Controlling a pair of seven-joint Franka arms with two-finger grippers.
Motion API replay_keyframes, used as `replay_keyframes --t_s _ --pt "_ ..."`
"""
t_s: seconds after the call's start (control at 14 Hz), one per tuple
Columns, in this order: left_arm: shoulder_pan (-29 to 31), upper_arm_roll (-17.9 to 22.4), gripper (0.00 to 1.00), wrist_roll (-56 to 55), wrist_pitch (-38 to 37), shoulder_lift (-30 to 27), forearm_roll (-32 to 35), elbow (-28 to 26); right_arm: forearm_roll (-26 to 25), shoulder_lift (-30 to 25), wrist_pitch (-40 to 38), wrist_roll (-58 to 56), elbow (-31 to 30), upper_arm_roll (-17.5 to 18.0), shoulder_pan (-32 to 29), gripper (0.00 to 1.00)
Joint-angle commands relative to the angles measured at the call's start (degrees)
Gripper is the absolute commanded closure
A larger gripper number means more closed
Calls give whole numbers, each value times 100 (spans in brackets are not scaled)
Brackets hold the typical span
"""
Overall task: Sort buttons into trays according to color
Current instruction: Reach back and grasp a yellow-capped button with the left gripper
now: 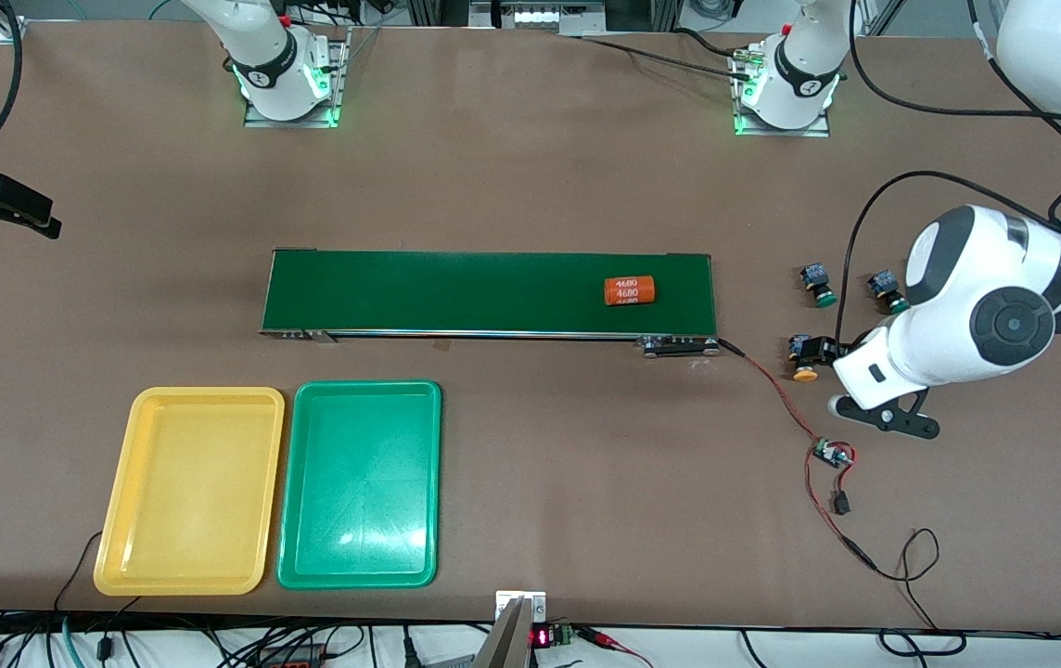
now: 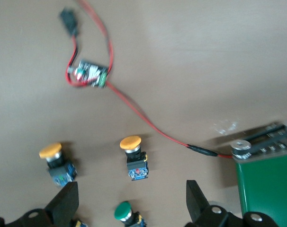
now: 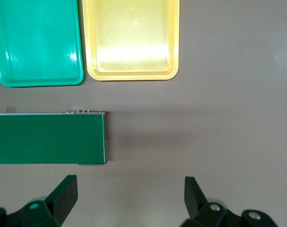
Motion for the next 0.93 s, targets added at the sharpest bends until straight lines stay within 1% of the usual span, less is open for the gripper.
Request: replay_keyframes --t_s 0.0,0.07,0.14,0.21,0.29,0.36,0.43,0.64,0.79,0.86 --pt "65 -21 0 -1281 53 -64 218 -486 24 -81 89 -48 -116 4 -66 0" --pt "100 -12 0 -1451 367 -98 219 -802 24 -81 89 -48 -116 4 -66 0" --pt "265 -12 0 -1453 762 -134 262 -1135 24 -81 97 -48 -107 4 -66 0" --pt "511 -21 0 -1426 1288 -143 384 -1504 15 -73 167 -48 -107 4 -66 0" --pt "609 -12 0 -1418 1850 -160 473 -1873 15 -73 185 -48 -107 4 -66 0" --pt "645 -12 0 -1435 2256 -178 552 -2147 24 -64 194 -48 -107 4 -66 0" --pt "680 -12 0 -1487 2556 -213 640 -2367 15 -64 194 -48 -107 4 -66 0" --pt "881 14 0 -1488 3242 -143 956 -2746 24 -64 203 -48 -116 4 -66 0" --pt "926 49 0 -1488 3831 -99 983 -3106 24 -64 203 -48 -107 4 -66 0" --pt "935 119 0 -1488 3999 -38 992 -3195 24 -64 203 -48 -116 4 -66 0"
